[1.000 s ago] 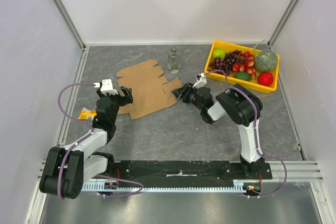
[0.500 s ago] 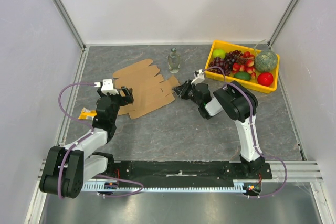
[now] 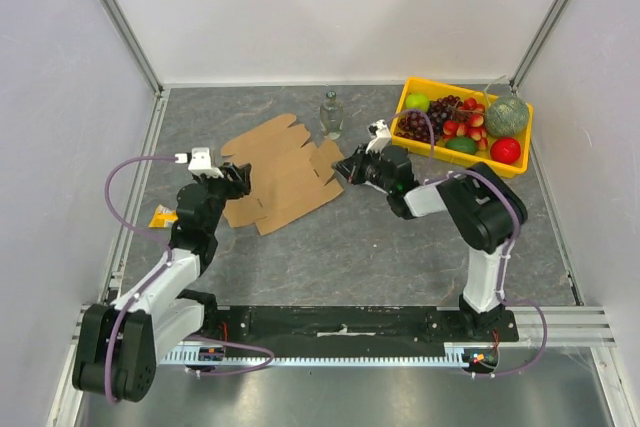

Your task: Fold the paper box

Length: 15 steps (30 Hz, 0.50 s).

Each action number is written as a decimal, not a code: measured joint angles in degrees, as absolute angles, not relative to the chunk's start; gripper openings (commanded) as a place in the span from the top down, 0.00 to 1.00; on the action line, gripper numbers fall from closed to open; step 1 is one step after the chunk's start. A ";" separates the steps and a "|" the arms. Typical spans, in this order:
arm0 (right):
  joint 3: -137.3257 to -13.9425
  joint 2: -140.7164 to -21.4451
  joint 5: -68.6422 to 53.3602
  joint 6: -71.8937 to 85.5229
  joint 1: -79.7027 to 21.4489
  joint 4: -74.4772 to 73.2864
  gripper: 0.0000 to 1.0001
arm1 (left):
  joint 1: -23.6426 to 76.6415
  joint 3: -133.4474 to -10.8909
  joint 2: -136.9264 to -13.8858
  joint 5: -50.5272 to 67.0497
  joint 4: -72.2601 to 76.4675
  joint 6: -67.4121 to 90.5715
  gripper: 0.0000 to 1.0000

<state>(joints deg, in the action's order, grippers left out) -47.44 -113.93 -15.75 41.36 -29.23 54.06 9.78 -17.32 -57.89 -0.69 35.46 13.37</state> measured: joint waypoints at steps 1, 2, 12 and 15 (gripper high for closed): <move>-47.11 -111.18 -16.08 39.97 -29.21 51.59 1.00 | 9.78 -17.45 -56.23 -0.23 34.89 14.09 0.41; -46.83 -108.90 -16.25 38.63 -29.21 49.65 1.00 | 9.78 -17.56 -54.61 0.30 34.48 14.87 0.44; -50.33 -88.88 -16.64 20.64 -29.23 16.29 1.00 | 9.87 -26.50 -50.41 14.92 27.18 17.98 0.44; -54.43 -84.99 -16.49 14.33 -29.23 4.60 1.00 | 10.15 -32.16 -52.21 21.76 25.61 18.06 0.25</move>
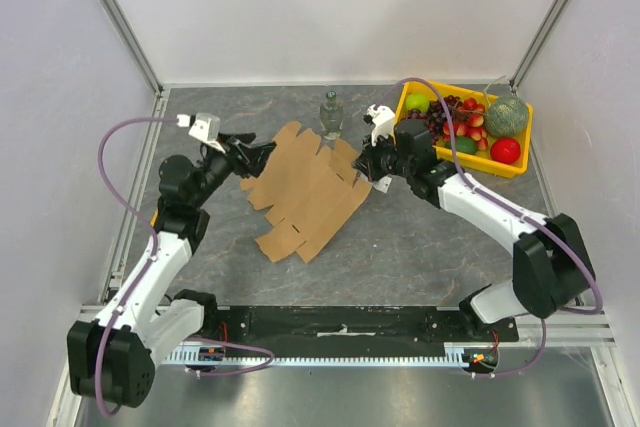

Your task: Fold the paper box

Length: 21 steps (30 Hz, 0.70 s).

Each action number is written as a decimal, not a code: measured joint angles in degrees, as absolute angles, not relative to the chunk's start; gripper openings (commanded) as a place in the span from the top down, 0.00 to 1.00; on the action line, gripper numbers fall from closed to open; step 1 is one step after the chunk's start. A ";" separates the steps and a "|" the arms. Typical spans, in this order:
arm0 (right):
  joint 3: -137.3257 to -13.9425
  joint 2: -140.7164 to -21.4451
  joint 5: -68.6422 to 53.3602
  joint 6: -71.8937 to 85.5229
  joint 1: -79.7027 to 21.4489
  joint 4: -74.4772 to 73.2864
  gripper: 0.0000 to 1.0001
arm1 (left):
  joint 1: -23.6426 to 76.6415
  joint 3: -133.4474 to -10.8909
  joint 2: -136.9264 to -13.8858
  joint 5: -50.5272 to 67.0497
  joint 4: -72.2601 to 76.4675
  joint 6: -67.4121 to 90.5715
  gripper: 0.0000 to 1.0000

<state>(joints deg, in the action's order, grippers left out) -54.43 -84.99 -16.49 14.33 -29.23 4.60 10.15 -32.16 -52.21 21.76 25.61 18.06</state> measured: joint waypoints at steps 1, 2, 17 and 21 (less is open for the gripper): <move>-55.64 -83.94 -16.49 12.69 -29.23 1.52 1.00 | 10.44 -34.37 -53.34 24.32 25.34 18.13 0.24; -56.90 -82.87 -16.84 11.05 -29.23 -1.52 1.00 | 10.74 -36.67 -54.65 26.94 24.88 18.11 0.24; -65.41 -77.56 -30.83 -3.97 -29.19 -21.61 1.00 | 22.39 -68.29 -75.50 50.09 -3.55 -4.29 0.34; -66.76 -76.93 -32.36 -5.23 -29.19 -22.94 1.00 | 25.32 -72.69 -78.70 50.02 -11.66 -11.94 0.36</move>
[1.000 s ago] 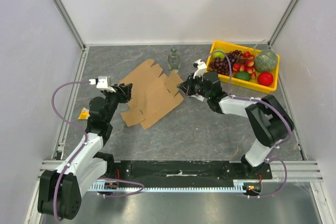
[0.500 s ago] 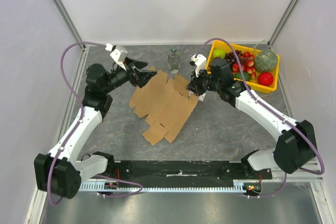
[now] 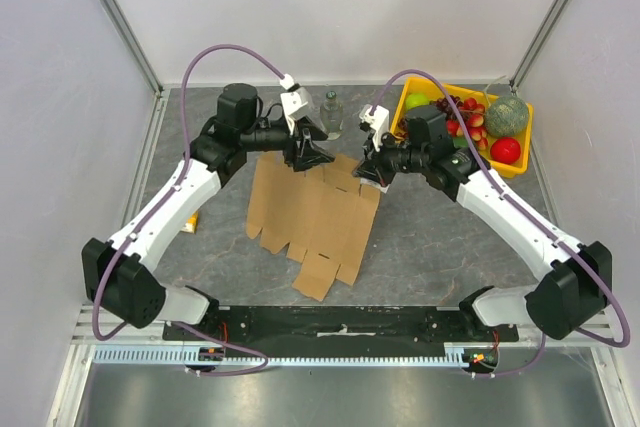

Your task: Fold the paper box

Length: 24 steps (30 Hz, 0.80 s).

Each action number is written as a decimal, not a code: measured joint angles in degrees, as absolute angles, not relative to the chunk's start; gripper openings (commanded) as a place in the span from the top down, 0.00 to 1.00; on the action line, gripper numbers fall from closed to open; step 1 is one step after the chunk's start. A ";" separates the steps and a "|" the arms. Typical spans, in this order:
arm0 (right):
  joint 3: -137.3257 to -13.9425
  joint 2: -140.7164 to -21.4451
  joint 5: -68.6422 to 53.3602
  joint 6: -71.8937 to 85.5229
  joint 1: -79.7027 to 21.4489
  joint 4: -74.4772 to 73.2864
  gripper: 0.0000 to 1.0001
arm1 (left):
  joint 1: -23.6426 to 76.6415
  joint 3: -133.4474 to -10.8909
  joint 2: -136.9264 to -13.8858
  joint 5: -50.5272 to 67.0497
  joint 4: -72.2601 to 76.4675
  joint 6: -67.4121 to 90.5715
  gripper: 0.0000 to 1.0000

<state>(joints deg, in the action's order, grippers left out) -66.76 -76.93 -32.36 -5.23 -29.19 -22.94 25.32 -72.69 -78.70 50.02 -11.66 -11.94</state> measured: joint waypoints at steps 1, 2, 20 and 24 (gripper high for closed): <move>-67.05 -76.69 -32.80 -5.54 -29.19 -23.18 1.00 | 25.76 -73.43 -79.22 50.02 -13.41 -13.47 0.37; -67.33 -76.44 -33.21 -5.72 -29.19 -23.42 1.00 | 26.09 -74.24 -79.75 50.04 -15.16 -14.90 0.38; -68.45 -75.68 -37.21 -7.22 -29.19 -25.08 1.00 | 31.18 -83.66 -85.78 49.21 -32.32 -27.99 0.55; -68.45 -75.68 -37.58 -7.42 -29.19 -25.91 1.00 | 32.03 -84.53 -87.02 48.01 -33.28 -28.86 0.61</move>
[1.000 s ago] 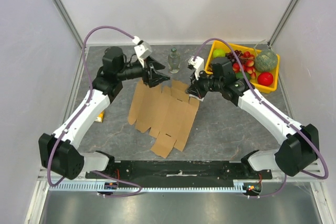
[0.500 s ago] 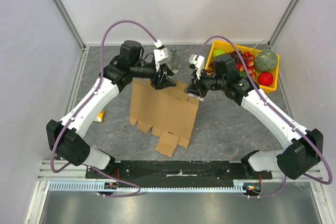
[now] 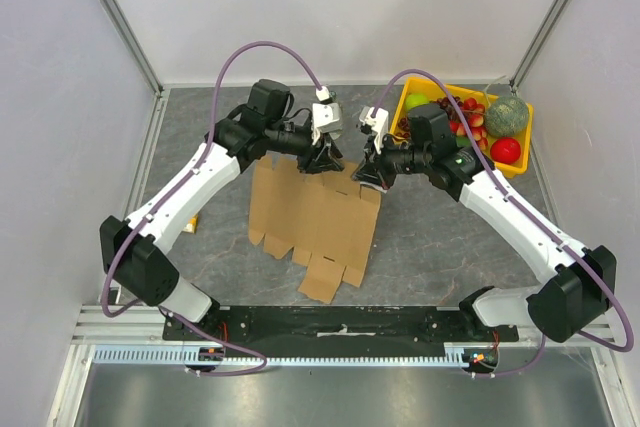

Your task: Fold the paper box

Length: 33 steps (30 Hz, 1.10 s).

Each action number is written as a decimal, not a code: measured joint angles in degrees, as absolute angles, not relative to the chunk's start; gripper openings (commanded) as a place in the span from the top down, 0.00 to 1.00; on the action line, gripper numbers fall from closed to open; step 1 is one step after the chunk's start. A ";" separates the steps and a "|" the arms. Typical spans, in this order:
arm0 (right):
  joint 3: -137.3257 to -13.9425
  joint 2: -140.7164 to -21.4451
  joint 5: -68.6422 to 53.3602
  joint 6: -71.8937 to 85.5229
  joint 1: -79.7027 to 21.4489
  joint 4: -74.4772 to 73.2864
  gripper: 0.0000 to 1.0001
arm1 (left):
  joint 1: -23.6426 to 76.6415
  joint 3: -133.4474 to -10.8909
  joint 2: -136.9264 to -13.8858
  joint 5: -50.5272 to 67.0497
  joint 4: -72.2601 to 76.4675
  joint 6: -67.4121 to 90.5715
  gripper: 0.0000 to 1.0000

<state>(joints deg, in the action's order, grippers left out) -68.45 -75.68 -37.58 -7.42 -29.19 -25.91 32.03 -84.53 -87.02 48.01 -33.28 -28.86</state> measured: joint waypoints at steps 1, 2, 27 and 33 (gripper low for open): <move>-68.45 -75.68 -37.60 -7.53 -29.19 -26.09 1.00 | 32.14 -84.84 -87.42 47.88 -33.47 -29.06 0.61; -68.49 -75.68 -37.60 -7.55 -29.19 -26.26 1.00 | 32.25 -85.01 -87.68 47.79 -33.67 -29.17 0.61; -67.31 -70.15 -31.92 -6.66 -29.12 -20.86 0.19 | 33.61 -87.81 -92.25 45.32 -39.24 -30.76 0.98; -57.17 -60.51 -25.82 -4.21 -29.02 -12.84 0.10 | 31.66 -85.14 -91.24 44.64 -36.47 -28.60 0.98</move>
